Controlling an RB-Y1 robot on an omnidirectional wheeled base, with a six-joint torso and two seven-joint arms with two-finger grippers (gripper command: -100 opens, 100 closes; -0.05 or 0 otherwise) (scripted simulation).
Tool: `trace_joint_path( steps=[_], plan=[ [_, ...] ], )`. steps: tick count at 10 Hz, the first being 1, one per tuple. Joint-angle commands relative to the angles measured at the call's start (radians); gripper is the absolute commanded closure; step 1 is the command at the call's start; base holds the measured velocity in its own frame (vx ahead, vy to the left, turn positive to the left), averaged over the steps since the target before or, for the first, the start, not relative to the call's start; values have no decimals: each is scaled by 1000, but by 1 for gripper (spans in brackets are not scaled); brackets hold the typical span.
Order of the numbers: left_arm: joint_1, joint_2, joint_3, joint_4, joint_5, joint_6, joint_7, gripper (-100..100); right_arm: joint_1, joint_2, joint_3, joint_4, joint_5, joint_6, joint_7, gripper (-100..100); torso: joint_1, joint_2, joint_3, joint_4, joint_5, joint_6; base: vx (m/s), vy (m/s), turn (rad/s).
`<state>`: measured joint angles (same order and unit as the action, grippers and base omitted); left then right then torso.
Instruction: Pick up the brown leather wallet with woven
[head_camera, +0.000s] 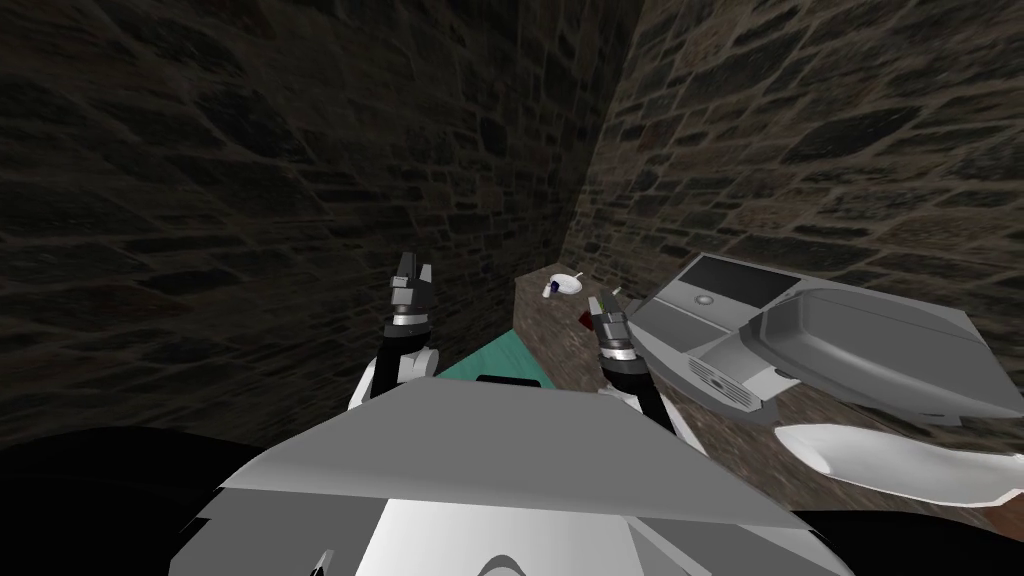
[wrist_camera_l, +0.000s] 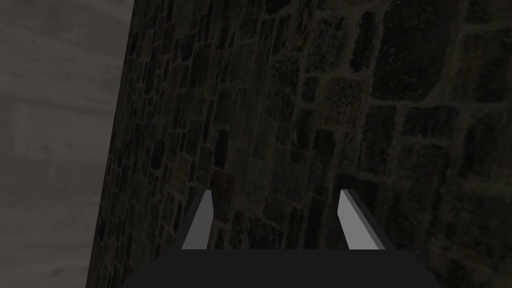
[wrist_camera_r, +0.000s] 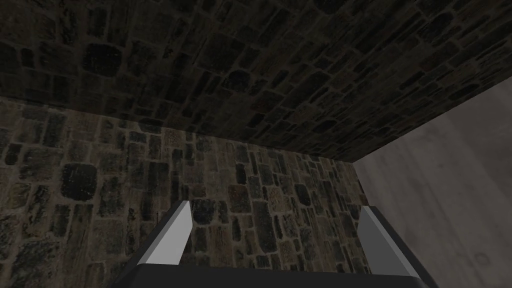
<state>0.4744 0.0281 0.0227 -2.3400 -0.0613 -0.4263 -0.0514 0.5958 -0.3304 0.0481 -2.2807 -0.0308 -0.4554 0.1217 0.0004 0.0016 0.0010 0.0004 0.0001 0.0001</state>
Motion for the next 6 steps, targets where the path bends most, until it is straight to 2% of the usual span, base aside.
trace_joint_path(
  steps=[1,6],
  plan=[
    [0,0,0,0,0,0,0,0,24,-50,13,8,9,11,0,-100,0,0,0,0,0,0,-20,15,29],
    [0,0,0,0,0,0,0,0,64,-205,40,22,26,40,2,-100,0,0,0,0,0,0,-23,9,16]
  ],
)
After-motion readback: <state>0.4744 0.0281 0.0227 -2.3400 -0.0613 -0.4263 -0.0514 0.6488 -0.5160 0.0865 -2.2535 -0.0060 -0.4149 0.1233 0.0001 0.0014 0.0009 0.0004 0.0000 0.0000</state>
